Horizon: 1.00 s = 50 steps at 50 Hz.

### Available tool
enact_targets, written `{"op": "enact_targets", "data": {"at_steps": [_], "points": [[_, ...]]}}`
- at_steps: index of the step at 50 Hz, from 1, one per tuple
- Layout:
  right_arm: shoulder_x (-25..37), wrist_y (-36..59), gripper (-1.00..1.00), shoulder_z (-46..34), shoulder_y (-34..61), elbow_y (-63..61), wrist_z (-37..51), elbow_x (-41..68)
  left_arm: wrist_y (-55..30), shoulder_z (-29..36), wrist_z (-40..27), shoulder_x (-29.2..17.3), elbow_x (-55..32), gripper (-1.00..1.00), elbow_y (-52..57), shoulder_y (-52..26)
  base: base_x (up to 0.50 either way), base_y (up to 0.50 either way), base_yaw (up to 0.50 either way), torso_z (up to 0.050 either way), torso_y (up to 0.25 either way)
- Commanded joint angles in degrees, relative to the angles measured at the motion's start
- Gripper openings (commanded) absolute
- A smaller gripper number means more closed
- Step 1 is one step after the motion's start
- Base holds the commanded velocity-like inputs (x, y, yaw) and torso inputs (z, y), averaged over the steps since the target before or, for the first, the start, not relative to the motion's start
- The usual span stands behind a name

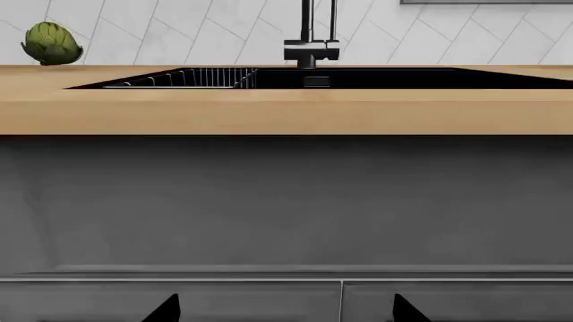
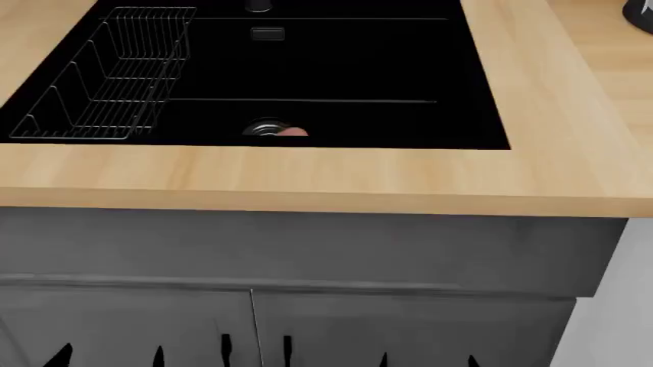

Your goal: Pick the cherry from the counter and place it in the sink

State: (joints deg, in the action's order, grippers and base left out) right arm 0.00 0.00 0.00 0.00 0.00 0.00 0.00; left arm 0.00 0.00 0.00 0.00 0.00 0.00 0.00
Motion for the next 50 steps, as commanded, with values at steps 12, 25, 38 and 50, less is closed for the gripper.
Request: {"op": "enact_targets", "data": {"at_steps": [12,25,38,50], "points": [[2.90,0.59,1.00,-3.50,0.14,-0.30,3.67,0.82,-0.63,3.86,-2.57,-2.85,-2.32,1.00,1.72,-0.36,0.00,0.00,0.00,0.000,0.000],[3.94,0.56,1.00,-5.05,0.29,-0.27,5.16,1.66,1.56,4.90,-4.49,-3.91,-3.09,1.00,0.64,-0.53,0.00,0.00,0.00,0.000,0.000],[5.23,2.64,1.00,-6.10,-0.28,-4.89,6.50,1.92,-0.39,6.23,-5.77,-4.90,-3.57,1.00,4.44,-0.15,0.00,0.00,0.00,0.000,0.000],[7.05,7.65,1.00,-6.89,0.02,-14.68,7.69,1.45,-7.94,5.66,-7.46,-6.04,-5.83,1.00,14.61,-1.18,0.00,0.00,0.00,0.000,0.000]]}}
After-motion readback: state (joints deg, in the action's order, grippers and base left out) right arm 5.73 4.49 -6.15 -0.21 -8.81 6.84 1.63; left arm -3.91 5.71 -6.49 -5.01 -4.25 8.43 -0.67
